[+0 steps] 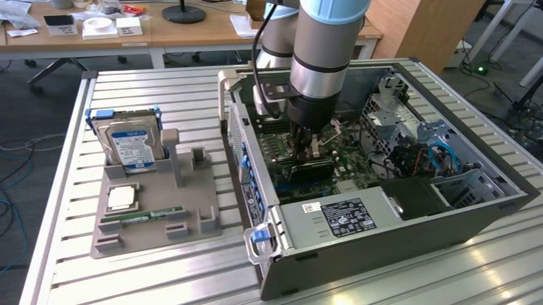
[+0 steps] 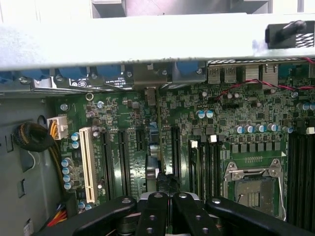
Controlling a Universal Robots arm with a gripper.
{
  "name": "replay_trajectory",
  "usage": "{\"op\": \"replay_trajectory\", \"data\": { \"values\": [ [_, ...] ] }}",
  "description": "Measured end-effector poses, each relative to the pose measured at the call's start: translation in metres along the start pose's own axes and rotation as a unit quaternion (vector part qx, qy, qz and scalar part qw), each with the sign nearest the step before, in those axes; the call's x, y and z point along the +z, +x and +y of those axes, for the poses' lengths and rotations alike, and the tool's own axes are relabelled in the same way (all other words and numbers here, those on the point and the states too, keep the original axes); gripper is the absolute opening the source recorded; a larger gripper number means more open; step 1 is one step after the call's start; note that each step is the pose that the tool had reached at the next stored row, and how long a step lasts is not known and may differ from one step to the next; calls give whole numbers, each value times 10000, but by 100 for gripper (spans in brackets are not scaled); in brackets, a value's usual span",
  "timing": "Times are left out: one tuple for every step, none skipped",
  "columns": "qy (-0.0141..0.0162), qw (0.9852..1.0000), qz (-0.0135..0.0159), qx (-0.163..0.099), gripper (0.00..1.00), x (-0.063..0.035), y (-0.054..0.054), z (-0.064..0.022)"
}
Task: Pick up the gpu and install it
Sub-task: 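Press down on the gpu until it lock into place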
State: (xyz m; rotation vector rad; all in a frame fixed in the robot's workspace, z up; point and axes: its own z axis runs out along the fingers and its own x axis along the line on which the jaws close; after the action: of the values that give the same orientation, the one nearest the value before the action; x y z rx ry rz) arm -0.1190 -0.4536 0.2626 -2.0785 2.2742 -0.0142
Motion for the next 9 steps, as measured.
{"op": "replay_trajectory", "data": {
  "values": [
    [1, 10000, -2, 0, 11, 4, 0, 1],
    [1, 10000, -2, 0, 11, 8, 0, 3],
    [1, 10000, -2, 0, 11, 9, 0, 4],
    [1, 10000, -2, 0, 11, 9, 0, 4],
    [1, 10000, -2, 0, 11, 9, 0, 4],
    [1, 10000, -2, 0, 11, 10, 0, 4],
    [1, 10000, -2, 0, 11, 10, 0, 4],
    [1, 10000, -2, 0, 11, 10, 0, 4],
    [1, 10000, -2, 1, 11, 10, 0, 4]
  ]
}}
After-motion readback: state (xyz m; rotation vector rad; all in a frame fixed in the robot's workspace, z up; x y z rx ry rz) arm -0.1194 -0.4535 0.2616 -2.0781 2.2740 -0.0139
